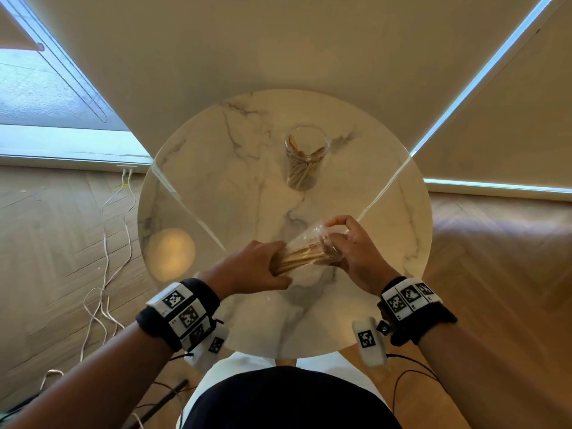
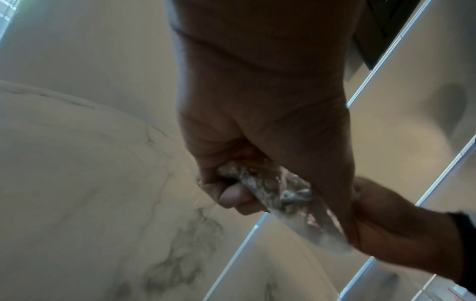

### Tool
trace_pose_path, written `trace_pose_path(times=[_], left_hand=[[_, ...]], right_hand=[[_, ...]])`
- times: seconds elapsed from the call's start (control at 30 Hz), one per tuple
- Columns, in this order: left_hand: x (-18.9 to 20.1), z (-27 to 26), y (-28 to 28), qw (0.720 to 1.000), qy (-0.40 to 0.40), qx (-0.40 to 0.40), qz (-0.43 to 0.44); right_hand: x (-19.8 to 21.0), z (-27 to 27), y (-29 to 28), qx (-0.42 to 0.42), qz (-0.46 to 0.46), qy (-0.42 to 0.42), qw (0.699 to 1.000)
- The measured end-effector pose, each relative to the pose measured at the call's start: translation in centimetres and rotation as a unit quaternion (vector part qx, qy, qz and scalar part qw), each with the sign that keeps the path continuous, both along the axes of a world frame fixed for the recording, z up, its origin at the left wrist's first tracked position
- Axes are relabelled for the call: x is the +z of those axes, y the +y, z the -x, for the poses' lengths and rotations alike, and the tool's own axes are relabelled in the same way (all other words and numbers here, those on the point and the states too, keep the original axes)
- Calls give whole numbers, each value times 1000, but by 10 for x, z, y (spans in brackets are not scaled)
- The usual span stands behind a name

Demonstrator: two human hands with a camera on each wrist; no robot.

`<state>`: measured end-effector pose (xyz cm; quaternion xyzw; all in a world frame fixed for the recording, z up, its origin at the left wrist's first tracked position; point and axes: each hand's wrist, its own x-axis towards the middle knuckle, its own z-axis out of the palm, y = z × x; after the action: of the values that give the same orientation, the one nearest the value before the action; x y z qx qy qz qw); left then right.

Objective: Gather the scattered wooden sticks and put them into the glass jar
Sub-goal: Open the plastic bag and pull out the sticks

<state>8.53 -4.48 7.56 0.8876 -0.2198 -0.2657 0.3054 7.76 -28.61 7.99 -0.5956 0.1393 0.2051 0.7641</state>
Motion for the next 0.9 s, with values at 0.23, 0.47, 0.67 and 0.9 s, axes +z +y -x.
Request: trace_pose_path(times=[0.23, 0.47, 0.67, 0.9], left_hand=[[39, -15, 1, 993, 31, 86, 69], [37, -11, -25, 971, 95, 161, 149], [19, -7, -17, 989, 76, 122, 38], [-4, -13, -28, 994, 89, 52, -35]], right_hand=[[-40, -10, -4, -135, -183, 156, 961], [-45, -27, -3, -262, -311, 169, 898], [-46, -38, -14, -286, -355, 148, 878], [-38, -38, -1, -248, -400, 121, 874]])
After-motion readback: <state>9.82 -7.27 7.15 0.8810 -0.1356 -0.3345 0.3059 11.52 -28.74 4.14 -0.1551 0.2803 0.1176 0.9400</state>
